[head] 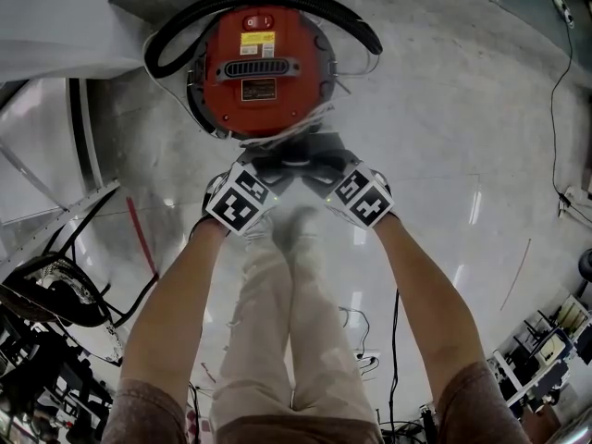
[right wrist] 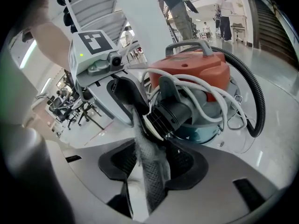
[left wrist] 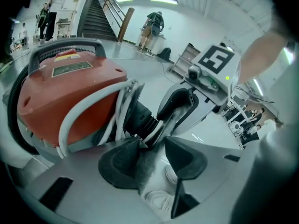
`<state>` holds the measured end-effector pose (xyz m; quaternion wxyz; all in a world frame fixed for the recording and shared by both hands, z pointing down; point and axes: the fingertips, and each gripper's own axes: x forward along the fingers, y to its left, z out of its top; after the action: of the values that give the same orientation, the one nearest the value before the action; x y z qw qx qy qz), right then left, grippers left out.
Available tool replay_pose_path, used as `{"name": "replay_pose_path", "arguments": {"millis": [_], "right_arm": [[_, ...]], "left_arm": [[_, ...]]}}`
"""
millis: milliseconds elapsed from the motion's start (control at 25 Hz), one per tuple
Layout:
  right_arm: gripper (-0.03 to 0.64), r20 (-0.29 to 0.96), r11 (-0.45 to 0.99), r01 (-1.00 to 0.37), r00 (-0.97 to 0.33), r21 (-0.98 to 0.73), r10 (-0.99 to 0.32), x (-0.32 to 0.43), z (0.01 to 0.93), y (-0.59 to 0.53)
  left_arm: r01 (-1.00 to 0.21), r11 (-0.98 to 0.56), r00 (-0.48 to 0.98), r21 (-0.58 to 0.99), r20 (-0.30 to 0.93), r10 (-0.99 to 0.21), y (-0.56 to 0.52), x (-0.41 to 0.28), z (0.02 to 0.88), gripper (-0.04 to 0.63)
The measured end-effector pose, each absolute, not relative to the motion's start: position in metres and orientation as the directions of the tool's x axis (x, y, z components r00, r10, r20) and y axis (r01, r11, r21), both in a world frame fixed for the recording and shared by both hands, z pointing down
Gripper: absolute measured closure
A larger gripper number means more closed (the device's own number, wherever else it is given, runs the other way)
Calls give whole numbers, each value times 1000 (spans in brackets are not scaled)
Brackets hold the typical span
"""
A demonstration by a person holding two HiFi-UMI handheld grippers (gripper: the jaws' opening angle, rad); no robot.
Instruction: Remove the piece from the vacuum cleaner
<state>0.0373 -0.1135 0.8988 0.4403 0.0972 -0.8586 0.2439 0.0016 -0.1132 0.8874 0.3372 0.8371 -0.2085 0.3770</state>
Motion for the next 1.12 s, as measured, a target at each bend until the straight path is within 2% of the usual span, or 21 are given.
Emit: {"name": "replay_pose_path", "arguments": {"millis": [320, 1120], "right_arm": [[488, 806, 832, -432, -592, -348, 29, 42, 897, -111], [540, 806, 776, -534, -589, -337, -56, 45, 895, -107]], "left_arm": [[-639, -658, 615, 398, 779, -126, -104, 4, 889, 477], [-719, -564, 590, 406, 786, -186, -95, -1, 883, 500]]}}
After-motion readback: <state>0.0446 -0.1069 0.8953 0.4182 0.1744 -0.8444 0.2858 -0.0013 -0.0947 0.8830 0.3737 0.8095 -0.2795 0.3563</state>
